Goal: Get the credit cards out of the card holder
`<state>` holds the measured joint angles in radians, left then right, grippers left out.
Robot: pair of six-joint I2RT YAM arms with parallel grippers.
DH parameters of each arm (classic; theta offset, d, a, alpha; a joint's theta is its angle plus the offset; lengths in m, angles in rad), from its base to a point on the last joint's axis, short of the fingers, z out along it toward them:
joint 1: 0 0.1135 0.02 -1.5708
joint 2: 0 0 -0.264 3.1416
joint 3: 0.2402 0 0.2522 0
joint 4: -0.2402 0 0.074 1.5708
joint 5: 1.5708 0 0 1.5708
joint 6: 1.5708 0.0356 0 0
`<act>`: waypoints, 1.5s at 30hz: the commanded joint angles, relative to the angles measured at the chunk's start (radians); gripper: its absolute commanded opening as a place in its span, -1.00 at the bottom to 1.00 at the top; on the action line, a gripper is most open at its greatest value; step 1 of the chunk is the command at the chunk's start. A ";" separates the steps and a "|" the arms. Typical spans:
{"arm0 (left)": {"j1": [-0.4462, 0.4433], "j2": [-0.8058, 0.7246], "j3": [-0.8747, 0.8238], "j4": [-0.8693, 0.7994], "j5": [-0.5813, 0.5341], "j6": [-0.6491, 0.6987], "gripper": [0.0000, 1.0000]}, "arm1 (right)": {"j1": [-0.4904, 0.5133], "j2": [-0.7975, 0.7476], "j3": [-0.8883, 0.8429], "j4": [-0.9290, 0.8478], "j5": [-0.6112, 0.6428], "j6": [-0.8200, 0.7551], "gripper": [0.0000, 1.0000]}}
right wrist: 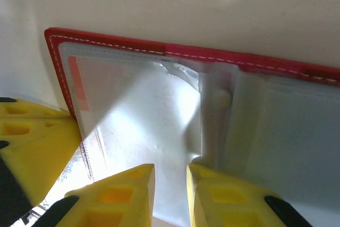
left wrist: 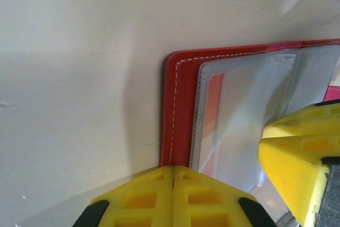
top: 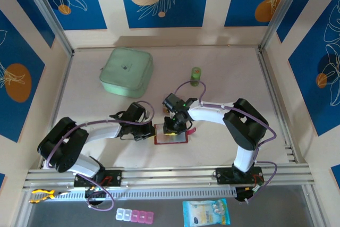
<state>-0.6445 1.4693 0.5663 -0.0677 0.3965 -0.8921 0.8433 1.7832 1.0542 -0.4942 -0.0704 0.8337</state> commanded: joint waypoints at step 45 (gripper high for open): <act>-0.081 0.106 0.176 -0.041 0.008 -0.068 -0.39 | -0.209 -0.083 -0.402 0.475 -0.346 0.008 -0.63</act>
<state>-0.7139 1.5566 0.7158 -0.0937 0.4107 -0.9466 0.6460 1.6764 0.6930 -0.0063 -0.4080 0.8314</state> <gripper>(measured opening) 0.306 0.186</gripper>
